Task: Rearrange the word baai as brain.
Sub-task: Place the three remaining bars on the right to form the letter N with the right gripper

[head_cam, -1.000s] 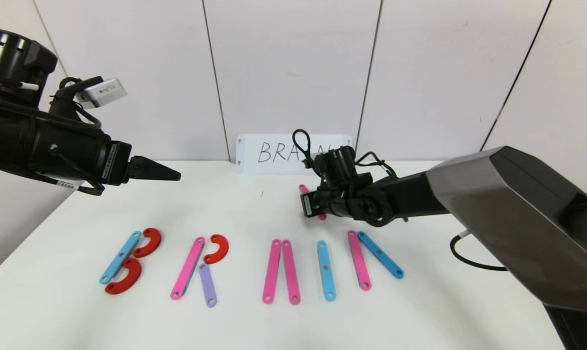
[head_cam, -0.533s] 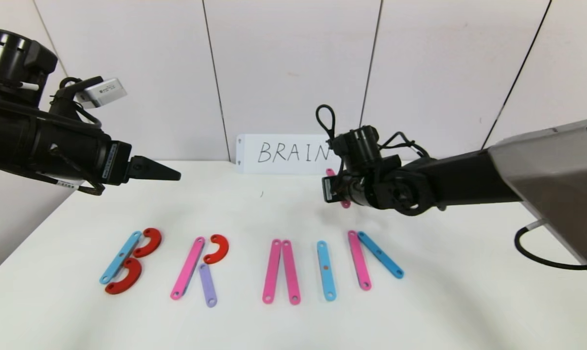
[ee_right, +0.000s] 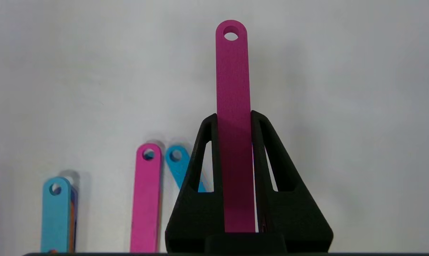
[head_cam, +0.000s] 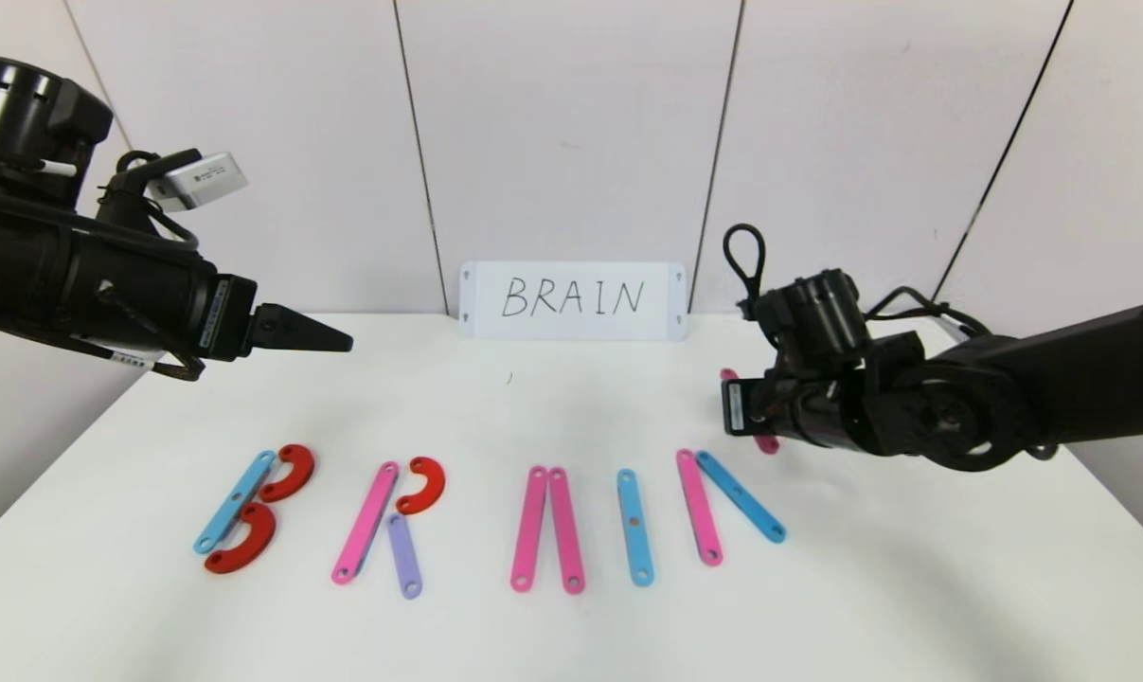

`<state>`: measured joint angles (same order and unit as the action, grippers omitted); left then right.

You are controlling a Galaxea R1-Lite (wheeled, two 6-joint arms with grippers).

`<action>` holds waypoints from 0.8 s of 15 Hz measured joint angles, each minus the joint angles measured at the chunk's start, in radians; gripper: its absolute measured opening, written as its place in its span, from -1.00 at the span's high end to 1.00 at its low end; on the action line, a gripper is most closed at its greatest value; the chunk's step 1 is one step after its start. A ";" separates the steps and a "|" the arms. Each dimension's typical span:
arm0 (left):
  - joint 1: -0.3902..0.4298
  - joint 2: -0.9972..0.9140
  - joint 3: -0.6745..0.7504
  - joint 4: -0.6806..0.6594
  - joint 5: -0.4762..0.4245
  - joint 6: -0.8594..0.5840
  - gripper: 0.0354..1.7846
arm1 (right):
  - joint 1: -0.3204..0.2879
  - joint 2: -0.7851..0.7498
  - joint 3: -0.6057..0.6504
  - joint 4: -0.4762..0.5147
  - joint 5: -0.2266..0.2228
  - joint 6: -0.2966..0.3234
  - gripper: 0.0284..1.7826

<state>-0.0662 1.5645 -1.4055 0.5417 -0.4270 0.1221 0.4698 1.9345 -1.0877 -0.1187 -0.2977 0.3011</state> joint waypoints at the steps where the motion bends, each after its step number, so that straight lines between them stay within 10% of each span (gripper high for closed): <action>1: 0.000 0.000 0.000 0.000 0.001 0.000 -0.95 | -0.014 -0.017 0.043 -0.032 0.017 0.003 0.73; 12: 0.001 0.000 0.002 -0.007 0.001 0.000 -0.95 | -0.036 -0.039 0.272 -0.140 0.088 0.060 0.73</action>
<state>-0.0649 1.5649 -1.4032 0.5349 -0.4255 0.1217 0.4343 1.8960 -0.8160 -0.2591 -0.2100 0.3606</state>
